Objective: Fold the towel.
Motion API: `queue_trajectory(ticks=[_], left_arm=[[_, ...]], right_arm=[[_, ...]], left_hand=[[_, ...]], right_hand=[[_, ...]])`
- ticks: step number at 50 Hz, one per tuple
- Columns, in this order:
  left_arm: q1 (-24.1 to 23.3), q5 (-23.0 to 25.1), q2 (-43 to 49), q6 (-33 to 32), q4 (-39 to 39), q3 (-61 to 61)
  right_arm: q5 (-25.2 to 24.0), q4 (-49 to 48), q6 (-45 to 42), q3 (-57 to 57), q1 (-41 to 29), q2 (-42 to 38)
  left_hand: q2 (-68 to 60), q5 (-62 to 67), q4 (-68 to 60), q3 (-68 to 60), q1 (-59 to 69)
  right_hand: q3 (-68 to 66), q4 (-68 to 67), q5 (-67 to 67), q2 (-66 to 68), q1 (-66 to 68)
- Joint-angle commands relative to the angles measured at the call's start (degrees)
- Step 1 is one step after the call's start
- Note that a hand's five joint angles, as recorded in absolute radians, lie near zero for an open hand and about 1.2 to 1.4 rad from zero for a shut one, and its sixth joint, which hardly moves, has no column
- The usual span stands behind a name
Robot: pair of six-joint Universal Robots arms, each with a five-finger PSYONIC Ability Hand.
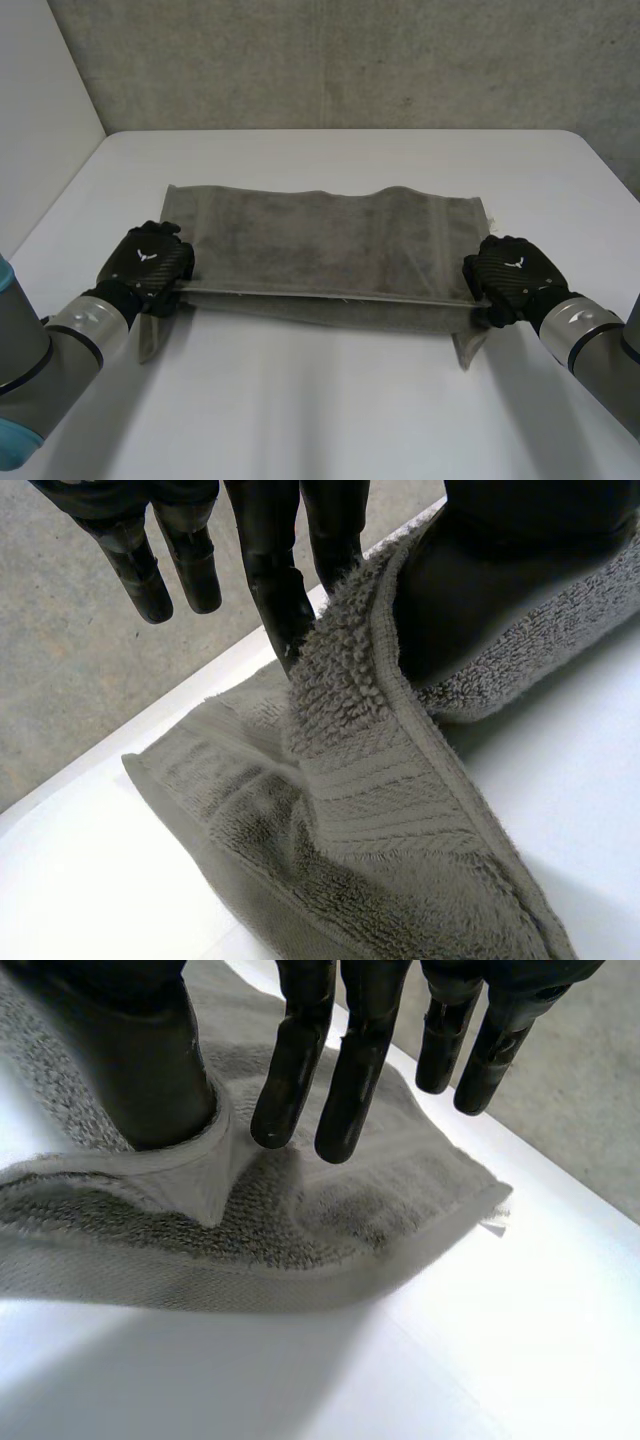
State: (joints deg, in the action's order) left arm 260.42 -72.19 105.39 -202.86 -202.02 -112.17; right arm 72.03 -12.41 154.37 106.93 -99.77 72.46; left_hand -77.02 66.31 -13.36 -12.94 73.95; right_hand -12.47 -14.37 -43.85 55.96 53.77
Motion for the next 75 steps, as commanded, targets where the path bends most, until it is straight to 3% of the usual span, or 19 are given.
queue_trajectory(ticks=[1, 8, 21, 24, 25, 26, 31, 39, 41, 46, 53, 67, 68, 69, 71, 75], left_arm=[[1.0, -0.1, -0.3, 0.0, 0.7, 0.1], [2.2, 0.2, -1.8, 0.4, 1.3, 0.4], [1.3, 0.3, -3.0, 0.6, 2.1, -0.2], [1.5, 0.3, -3.0, 0.6, 2.1, -0.2], [1.8, 0.2, -3.0, 0.6, 2.1, -0.2], [1.8, 0.2, -3.0, 0.6, 2.1, -0.2], [2.2, 0.1, -3.0, 0.6, 2.2, 0.0], [2.1, -0.3, -2.6, 0.3, 2.1, 0.1], [2.0, -0.7, -2.3, 0.2, 2.0, 0.2], [1.8, -4.6, -1.2, 0.2, 2.0, 0.5], [1.6, -8.3, -0.6, 0.1, 1.8, 0.6], [1.5, -8.8, -0.9, -0.3, 2.3, 0.6], [1.4, -8.8, -1.1, -0.3, 2.8, 0.6], [1.4, -8.8, -1.2, -0.3, 2.8, 0.6], [1.3, -8.7, -3.4, -0.3, 4.4, 1.0], [1.5, -8.3, -7.6, -0.2, 6.6, 1.8]], right_arm=[[1.1, 0.5, 3.6, -1.3, 1.2, -0.6], [0.5, 0.7, 6.4, -1.9, 3.9, -0.1], [-0.3, 3.5, 10.1, -2.0, 0.7, -2.7], [-0.7, 3.6, 9.9, -2.1, 0.7, -3.3], [-1.0, 3.6, 9.7, -2.3, 0.7, -3.2], [-1.0, 3.6, 9.7, -2.3, 0.7, -3.2], [-5.8, 4.8, 8.3, -3.4, 2.1, 2.3], [-7.3, 4.9, 8.7, -3.2, 6.3, 9.8], [-7.3, 4.9, 8.7, -2.9, 6.3, 10.2], [-7.3, 4.9, 8.1, -2.2, 6.4, 10.2], [-7.4, 4.9, 8.1, -2.2, 6.8, 10.2], [-7.9, 6.0, 8.1, -2.8, 9.7, 12.0], [-8.4, 6.6, 8.1, -2.9, 10.1, 12.7], [-9.2, 7.3, 8.1, -3.0, 10.4, 13.5], [-10.0, 8.0, 8.1, -3.2, 10.5, 14.3], [-11.6, 9.6, 8.2, -3.7, 10.6, 15.7]], left_hand=[[-3.0, 3.7, 3.4, 2.9, 6.1], [-3.0, 3.7, 3.4, 2.9, 6.1], [-3.0, 3.7, 3.4, 2.9, 6.1], [-3.0, 3.7, 3.4, 2.9, 6.1], [-3.0, 3.7, 3.4, 2.9, 6.1], [-3.0, 3.7, 3.4, 2.9, 6.1], [-3.0, 3.7, 3.4, 2.9, 6.1], [-2.2, 2.9, 3.4, 2.9, 5.2], [13.2, -12.5, 3.4, 2.9, -10.2], [32.6, -31.9, 3.4, 2.9, -29.5], [36.9, -36.2, 3.4, 2.9, -33.8], [34.7, -34.0, 3.4, 2.9, -31.6], [26.3, -25.6, 3.4, 2.9, -23.3], [26.3, -25.6, 3.4, 2.9, -23.2], [-2.8, 3.5, 3.4, 2.9, 5.9], [-3.0, 3.7, 3.4, 2.9, 6.1]], right_hand=[[2.5, 4.4, 0.7, -2.8, -0.6], [2.5, 4.4, -0.3, -1.8, 0.4], [2.5, 4.4, -1.5, -0.6, 1.6], [2.5, 4.4, -13.8, 11.7, 13.8], [2.5, 4.4, -26.0, 23.9, 26.1], [2.5, 4.4, -26.2, 24.0, 26.2], [2.5, 4.4, -26.2, 24.0, 26.2], [2.5, 4.4, -26.2, 24.0, 26.2], [2.5, 4.4, -26.2, 24.0, 26.2], [2.5, 4.4, -26.2, 24.0, 26.2], [2.5, 4.4, -26.2, 24.0, 26.2], [2.5, 4.4, -26.2, 24.0, 26.2], [2.5, 4.4, -26.2, 24.0, 26.2], [2.5, 4.4, -26.2, 24.0, 26.2], [2.5, 4.4, -26.2, 24.0, 26.2], [2.5, 4.4, -26.2, 24.0, 26.2]])
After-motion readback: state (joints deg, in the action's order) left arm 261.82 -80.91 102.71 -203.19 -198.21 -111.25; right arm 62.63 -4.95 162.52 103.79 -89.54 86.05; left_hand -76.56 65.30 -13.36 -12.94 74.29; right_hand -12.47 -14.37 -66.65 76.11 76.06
